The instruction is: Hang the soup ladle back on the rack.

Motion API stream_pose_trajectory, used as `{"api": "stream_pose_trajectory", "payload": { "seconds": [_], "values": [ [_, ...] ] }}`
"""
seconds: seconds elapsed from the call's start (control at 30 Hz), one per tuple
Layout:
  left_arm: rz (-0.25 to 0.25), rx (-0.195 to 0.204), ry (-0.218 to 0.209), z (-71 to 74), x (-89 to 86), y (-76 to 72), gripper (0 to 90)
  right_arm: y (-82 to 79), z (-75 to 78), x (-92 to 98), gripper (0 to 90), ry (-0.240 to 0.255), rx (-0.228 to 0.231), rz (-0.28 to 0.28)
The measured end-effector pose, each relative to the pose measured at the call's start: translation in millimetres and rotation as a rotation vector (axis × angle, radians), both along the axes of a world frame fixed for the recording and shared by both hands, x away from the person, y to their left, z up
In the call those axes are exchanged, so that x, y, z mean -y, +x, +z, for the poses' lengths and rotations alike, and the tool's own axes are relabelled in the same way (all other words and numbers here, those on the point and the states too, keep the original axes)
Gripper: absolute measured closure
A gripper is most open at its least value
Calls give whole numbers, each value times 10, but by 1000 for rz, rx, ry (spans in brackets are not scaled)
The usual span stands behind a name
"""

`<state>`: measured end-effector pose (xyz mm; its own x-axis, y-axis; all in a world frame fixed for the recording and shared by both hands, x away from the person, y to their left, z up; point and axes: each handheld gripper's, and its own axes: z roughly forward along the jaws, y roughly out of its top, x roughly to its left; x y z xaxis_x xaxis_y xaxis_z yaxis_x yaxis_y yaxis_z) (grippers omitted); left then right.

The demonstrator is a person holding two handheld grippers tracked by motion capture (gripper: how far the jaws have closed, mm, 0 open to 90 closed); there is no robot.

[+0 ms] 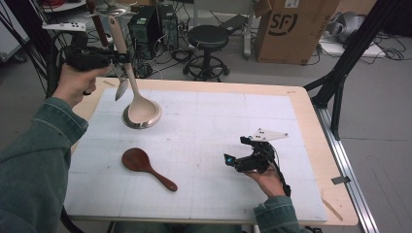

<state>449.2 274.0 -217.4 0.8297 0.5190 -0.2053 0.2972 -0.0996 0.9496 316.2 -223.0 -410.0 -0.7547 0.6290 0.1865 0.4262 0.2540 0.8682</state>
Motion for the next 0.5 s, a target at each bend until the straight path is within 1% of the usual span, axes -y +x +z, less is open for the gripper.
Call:
{"api": "stream_pose_trajectory", "payload": {
  "seconds": [0.13,0.37,0.47,0.5],
  "values": [
    [23,-9,4,-11,-22,14,758,1,-5,-13,2,-2,-4,6],
    [46,-13,11,-23,-41,29,745,6,-11,-18,2,-1,-5,13],
    [62,-9,28,-27,-37,25,730,8,-13,-14,2,-2,-7,14],
    [67,-5,45,-26,-35,22,712,10,-14,-12,2,-2,-8,16]
  ]
}}
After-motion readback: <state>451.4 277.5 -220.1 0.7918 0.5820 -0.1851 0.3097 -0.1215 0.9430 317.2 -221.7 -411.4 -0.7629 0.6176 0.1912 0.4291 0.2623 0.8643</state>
